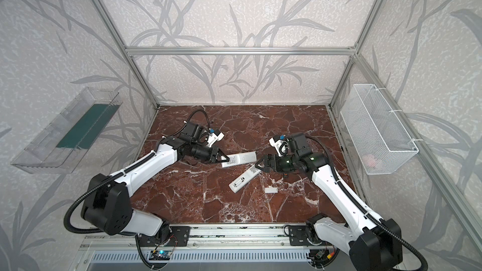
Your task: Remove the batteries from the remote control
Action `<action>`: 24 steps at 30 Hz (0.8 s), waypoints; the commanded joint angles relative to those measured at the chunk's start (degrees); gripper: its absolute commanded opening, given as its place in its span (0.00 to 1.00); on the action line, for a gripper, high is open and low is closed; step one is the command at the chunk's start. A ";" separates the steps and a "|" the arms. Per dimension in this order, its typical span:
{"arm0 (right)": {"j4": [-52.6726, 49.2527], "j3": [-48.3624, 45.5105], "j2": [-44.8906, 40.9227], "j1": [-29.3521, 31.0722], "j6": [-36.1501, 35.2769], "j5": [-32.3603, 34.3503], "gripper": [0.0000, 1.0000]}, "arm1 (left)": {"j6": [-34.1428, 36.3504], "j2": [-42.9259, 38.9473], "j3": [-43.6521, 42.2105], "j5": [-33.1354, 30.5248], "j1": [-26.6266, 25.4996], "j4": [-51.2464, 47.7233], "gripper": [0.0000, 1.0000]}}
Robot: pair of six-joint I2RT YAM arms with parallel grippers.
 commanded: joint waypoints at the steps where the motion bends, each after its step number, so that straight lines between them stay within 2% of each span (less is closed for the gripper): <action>1: -8.48 4.41 2.52 4.33 -6.62 8.87 0.96 | 7.85 2.70 2.81 8.53 -0.11 -9.07 0.00; 3: -10.43 6.42 5.01 7.19 -7.19 12.80 0.96 | 9.26 4.39 2.70 10.45 -0.06 -10.00 0.00; 5: -11.61 8.10 7.62 9.92 -7.22 15.82 0.96 | 7.57 5.29 1.93 12.21 -0.33 -7.83 0.00; 8: -11.82 9.34 10.32 12.58 -6.24 18.34 0.96 | 7.58 7.21 2.13 12.22 -1.24 -8.34 0.00; 13: -10.17 7.34 11.83 14.11 -3.16 19.29 1.00 | 8.96 8.50 1.58 7.92 -3.04 -9.57 0.00; 24: 0.09 0.11 14.15 14.16 3.27 17.24 0.99 | 8.42 11.13 -1.05 5.29 -4.14 -7.98 0.00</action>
